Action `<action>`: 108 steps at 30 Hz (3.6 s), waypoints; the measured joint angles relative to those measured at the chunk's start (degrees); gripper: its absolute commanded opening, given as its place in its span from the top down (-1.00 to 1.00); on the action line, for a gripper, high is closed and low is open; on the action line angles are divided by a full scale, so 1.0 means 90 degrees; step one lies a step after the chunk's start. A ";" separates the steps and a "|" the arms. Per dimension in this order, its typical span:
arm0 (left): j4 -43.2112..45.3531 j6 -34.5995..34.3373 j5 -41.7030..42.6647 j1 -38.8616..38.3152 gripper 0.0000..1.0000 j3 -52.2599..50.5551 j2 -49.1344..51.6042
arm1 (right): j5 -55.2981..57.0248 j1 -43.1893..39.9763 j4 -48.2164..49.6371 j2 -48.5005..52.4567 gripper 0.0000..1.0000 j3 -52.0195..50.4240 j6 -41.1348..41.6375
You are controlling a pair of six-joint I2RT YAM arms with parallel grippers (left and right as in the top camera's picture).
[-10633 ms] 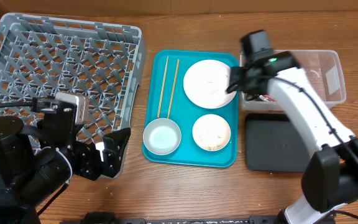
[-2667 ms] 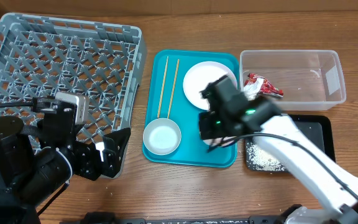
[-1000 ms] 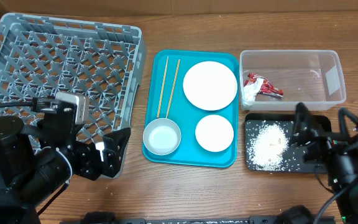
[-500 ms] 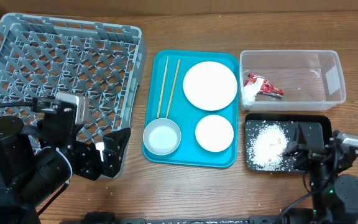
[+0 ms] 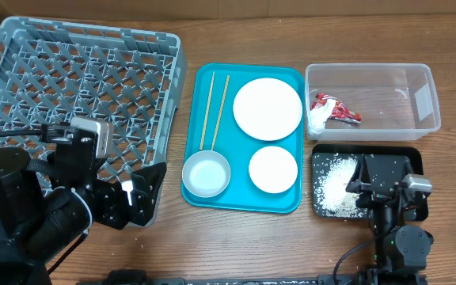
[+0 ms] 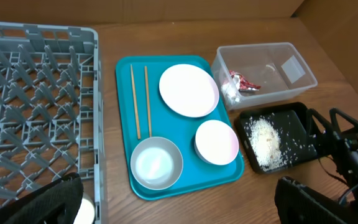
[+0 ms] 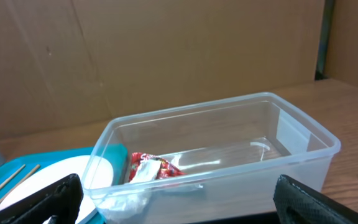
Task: Sort waste into correct bins and load items into the dishwasher
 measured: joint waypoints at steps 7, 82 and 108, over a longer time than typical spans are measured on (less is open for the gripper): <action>0.0000 0.0000 -0.0002 0.0000 -1.00 0.0000 0.0000 | 0.0000 0.0000 0.0024 0.0000 -1.00 -0.0027 0.0002; 0.3028 -0.1358 -0.2480 -0.1989 0.92 -0.1008 0.7065 | 0.0002 0.0000 0.0027 0.0000 -1.00 -0.0027 0.0000; 0.0962 0.0583 -0.3160 -0.0401 0.49 0.0192 0.6280 | 0.0002 0.0000 0.0032 0.0000 -1.00 -0.0027 0.0000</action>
